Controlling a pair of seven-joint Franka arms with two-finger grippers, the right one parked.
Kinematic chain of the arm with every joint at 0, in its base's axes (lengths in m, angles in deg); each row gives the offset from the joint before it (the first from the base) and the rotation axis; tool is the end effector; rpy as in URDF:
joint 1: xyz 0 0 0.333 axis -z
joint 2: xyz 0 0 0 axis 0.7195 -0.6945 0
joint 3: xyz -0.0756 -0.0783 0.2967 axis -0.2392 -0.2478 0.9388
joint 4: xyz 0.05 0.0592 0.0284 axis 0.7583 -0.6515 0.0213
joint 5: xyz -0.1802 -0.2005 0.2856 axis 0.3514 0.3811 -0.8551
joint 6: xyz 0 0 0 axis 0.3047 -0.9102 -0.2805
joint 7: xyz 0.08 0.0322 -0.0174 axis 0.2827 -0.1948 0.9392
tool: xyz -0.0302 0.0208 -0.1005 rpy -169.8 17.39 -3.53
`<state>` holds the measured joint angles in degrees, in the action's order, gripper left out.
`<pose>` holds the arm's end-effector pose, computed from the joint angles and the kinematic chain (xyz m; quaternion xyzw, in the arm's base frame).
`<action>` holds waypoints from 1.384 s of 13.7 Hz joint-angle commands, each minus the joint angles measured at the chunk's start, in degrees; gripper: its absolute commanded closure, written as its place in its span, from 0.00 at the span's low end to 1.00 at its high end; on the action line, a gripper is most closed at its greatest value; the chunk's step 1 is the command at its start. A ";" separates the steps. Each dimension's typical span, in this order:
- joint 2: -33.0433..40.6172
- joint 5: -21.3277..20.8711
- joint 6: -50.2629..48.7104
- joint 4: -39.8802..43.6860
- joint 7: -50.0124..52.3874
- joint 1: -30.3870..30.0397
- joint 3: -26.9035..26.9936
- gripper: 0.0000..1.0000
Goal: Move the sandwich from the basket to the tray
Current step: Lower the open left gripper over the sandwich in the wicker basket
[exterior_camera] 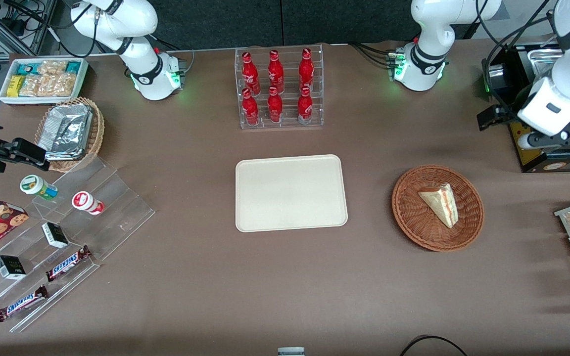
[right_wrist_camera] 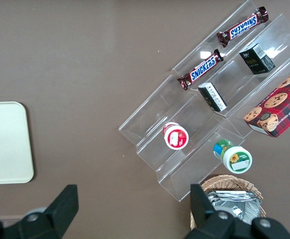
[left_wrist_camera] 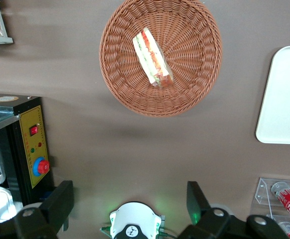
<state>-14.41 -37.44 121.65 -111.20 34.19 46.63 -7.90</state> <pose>0.5028 -0.0407 0.5862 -0.9939 -0.0349 0.0979 0.0362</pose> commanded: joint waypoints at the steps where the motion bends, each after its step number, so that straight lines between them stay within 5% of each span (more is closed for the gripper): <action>1: 0.59 0.67 -0.82 0.09 -1.06 0.09 -0.03 0.00; 4: -0.37 0.67 1.98 -1.75 -0.89 0.09 -0.03 0.00; 11: -1.34 1.37 29.91 -20.82 1.47 0.00 0.67 0.00; 19: -7.66 1.28 49.17 -28.12 24.58 0.00 0.85 0.00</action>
<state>-20.57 -36.64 166.90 -137.90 54.42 46.58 -7.15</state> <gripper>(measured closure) 0.000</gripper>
